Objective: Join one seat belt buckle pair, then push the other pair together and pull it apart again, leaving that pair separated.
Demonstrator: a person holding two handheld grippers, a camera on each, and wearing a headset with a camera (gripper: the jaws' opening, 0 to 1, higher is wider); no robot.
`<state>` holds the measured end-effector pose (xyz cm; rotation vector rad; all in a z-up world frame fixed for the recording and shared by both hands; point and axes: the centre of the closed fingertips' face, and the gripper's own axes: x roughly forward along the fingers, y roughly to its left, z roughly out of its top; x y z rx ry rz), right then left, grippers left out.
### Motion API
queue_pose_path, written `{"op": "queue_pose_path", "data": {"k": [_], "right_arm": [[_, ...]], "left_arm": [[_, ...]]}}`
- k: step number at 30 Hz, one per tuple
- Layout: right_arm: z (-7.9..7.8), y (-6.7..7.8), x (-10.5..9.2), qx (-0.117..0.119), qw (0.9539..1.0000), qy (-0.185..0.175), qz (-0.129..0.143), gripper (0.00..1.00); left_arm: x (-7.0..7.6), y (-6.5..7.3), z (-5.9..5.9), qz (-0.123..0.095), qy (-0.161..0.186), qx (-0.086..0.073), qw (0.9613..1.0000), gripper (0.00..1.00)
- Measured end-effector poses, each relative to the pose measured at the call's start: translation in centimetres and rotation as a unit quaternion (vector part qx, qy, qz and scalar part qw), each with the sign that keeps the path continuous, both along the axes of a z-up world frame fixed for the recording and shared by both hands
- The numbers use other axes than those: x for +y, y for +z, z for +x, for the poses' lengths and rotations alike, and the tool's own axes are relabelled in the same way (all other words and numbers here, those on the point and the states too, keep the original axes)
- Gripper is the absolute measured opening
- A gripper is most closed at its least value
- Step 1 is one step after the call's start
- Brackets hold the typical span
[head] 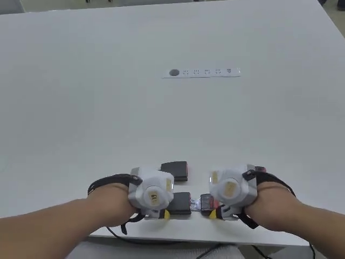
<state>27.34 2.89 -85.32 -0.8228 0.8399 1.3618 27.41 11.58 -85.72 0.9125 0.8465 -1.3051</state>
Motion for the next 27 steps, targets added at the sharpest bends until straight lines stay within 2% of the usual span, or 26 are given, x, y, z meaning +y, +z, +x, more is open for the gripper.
{"op": "queue_pose_path", "data": {"k": [11, 27], "right_arm": [[-0.1, 0.1, 0.3, 0.004, 1.0000, 0.002, 0.007, 0.30], [-0.1, 0.2, 1.4, 0.006, 0.9998, 0.016, 0.012, 0.30]], "left_arm": [[0.0, 0.1, -0.2, -0.009, 0.005, 0.000, 0.9999, 0.31], [0.0, -0.1, -0.2, -0.003, 0.001, 0.000, 1.0000, 0.31]]}}
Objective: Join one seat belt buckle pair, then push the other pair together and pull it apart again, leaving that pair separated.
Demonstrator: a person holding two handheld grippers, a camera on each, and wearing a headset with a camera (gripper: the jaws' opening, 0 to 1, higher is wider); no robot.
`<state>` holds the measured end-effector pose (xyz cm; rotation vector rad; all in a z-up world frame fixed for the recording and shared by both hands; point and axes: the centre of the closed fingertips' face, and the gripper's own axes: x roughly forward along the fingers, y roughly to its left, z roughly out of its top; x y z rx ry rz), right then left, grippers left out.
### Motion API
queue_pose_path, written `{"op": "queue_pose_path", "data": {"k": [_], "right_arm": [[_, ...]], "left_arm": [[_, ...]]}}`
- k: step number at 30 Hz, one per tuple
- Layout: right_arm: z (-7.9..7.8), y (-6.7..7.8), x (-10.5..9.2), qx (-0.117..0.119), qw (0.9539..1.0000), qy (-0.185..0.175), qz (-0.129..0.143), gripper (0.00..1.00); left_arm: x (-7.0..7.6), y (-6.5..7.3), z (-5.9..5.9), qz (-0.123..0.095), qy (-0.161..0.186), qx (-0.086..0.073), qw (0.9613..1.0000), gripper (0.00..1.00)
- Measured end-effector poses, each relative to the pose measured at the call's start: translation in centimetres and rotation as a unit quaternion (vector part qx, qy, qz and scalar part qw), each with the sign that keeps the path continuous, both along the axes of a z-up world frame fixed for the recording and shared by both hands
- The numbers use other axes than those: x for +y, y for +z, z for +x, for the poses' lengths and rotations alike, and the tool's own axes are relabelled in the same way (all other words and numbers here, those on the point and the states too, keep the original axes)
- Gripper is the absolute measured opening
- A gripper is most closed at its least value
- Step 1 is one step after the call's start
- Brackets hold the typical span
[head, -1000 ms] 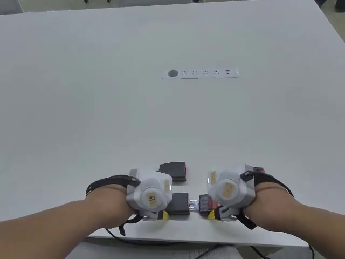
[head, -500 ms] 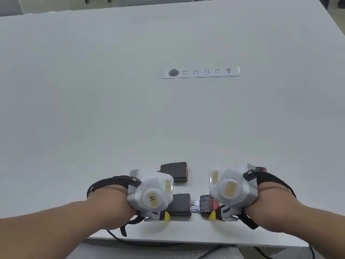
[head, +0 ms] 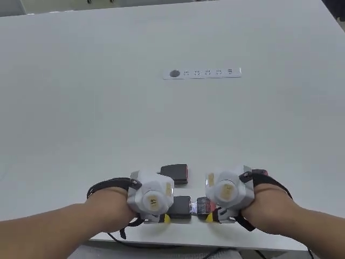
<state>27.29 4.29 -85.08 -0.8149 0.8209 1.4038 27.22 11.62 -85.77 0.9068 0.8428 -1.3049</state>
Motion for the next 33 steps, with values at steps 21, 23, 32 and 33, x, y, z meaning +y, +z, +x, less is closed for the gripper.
{"op": "queue_pose_path", "data": {"k": [21, 23, 32, 33], "right_arm": [[0.03, -0.12, 0.52, 0.001, 1.0000, 0.008, -0.004, 0.30], [0.05, -0.15, 0.52, 0.000, 1.0000, 0.008, -0.004, 0.30], [0.02, -0.17, 0.53, -0.001, 1.0000, 0.009, -0.002, 0.29], [0.01, -0.17, 0.54, -0.001, 1.0000, 0.009, -0.002, 0.29]], "left_arm": [[0.15, -0.20, -0.02, 0.003, -0.002, 0.004, 1.0000, 0.31], [0.16, -0.20, 0.00, 0.003, -0.003, 0.004, 1.0000, 0.31], [0.10, -0.02, -0.06, 0.000, -0.004, 0.002, 1.0000, 0.30], [0.10, -0.02, -0.06, 0.000, -0.004, 0.002, 1.0000, 0.30]]}}
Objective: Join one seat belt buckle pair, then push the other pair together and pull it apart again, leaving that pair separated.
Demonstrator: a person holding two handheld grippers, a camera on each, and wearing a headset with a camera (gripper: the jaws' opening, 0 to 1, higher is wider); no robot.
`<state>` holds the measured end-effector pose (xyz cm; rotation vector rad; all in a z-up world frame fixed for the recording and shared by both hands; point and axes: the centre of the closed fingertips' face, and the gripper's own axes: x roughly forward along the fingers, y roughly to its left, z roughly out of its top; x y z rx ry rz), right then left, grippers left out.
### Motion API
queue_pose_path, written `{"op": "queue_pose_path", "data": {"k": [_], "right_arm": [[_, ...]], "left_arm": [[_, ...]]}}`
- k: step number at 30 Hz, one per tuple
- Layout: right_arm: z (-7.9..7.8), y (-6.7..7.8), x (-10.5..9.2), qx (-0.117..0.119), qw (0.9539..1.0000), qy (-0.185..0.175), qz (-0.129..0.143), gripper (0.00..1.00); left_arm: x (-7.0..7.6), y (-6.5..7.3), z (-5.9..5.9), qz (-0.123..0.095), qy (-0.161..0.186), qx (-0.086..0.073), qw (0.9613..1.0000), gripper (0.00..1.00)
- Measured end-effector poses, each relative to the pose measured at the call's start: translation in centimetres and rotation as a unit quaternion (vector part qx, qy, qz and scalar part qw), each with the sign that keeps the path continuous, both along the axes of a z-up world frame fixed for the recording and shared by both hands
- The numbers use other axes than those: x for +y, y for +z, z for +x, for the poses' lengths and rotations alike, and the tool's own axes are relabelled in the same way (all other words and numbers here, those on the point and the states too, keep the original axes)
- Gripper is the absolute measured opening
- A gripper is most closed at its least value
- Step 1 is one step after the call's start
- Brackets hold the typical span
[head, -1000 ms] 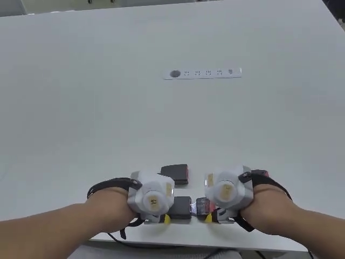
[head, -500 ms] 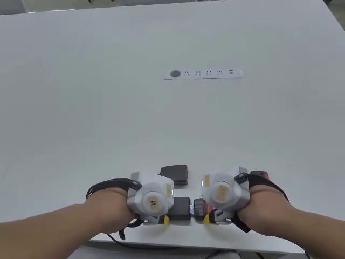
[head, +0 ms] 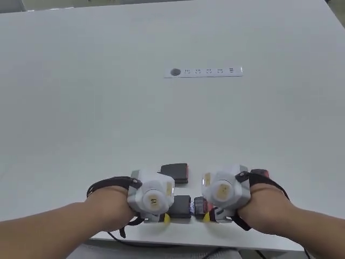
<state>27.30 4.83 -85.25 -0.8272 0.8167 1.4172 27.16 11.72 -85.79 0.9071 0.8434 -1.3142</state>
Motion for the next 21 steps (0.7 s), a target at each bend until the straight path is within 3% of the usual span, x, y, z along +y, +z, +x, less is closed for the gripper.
{"op": "queue_pose_path", "data": {"k": [14, 15, 17, 21], "right_arm": [[-0.07, 0.01, 0.31, 0.004, 1.0000, -0.004, 0.000, 0.28], [-0.25, -0.17, 0.00, 0.009, 0.9998, -0.013, -0.012, 0.28], [-0.08, -0.17, 0.40, -0.002, 1.0000, 0.002, -0.006, 0.28], [-0.14, -0.10, 0.22, -0.002, 1.0000, -0.001, -0.005, 0.29]], "left_arm": [[-0.05, 0.03, -0.08, -0.007, -0.005, 0.007, 0.9999, 0.29], [0.01, 0.05, -0.18, -0.005, -0.005, 0.009, 0.9999, 0.29], [-0.04, 0.13, -0.14, -0.008, -0.003, 0.007, 0.9999, 0.29], [0.03, 0.04, -0.06, -0.009, -0.001, 0.005, 0.9999, 0.29]]}}
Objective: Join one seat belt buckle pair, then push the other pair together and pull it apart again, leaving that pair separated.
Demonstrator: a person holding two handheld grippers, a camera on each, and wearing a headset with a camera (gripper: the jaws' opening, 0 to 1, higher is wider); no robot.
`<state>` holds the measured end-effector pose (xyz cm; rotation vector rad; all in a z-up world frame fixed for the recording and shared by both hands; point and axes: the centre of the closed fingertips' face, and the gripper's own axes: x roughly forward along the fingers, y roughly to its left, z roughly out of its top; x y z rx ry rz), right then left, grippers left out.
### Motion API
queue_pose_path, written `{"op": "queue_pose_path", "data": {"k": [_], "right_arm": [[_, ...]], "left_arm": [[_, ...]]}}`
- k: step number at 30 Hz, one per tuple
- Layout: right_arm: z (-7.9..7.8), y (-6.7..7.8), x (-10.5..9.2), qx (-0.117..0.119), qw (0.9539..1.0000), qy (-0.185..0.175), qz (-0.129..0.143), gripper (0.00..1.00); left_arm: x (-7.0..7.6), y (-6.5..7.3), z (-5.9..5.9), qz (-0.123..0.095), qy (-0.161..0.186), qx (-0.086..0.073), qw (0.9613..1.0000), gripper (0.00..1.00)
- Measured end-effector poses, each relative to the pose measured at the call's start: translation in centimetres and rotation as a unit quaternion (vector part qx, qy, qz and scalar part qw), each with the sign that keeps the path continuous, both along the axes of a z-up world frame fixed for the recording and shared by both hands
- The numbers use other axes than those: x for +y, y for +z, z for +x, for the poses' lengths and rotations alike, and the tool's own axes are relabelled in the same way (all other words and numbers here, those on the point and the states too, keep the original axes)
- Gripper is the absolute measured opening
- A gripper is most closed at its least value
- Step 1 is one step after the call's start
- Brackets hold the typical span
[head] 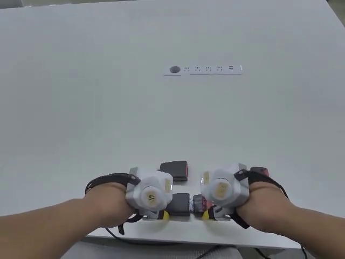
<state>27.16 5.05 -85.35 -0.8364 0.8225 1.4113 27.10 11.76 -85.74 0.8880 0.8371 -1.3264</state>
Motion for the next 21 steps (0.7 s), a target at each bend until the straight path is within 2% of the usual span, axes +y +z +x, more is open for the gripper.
{"op": "queue_pose_path", "data": {"k": [14, 21], "right_arm": [[0.04, 0.11, -0.04, -0.001, 1.0000, -0.002, -0.002, 0.29], [-0.04, 0.09, -0.18, 0.001, 1.0000, -0.003, 0.000, 0.30]], "left_arm": [[-0.01, 0.13, -0.01, -0.001, 0.004, 0.000, 1.0000, 0.30], [0.08, 0.09, 0.06, -0.008, -0.002, 0.001, 1.0000, 0.31]]}}
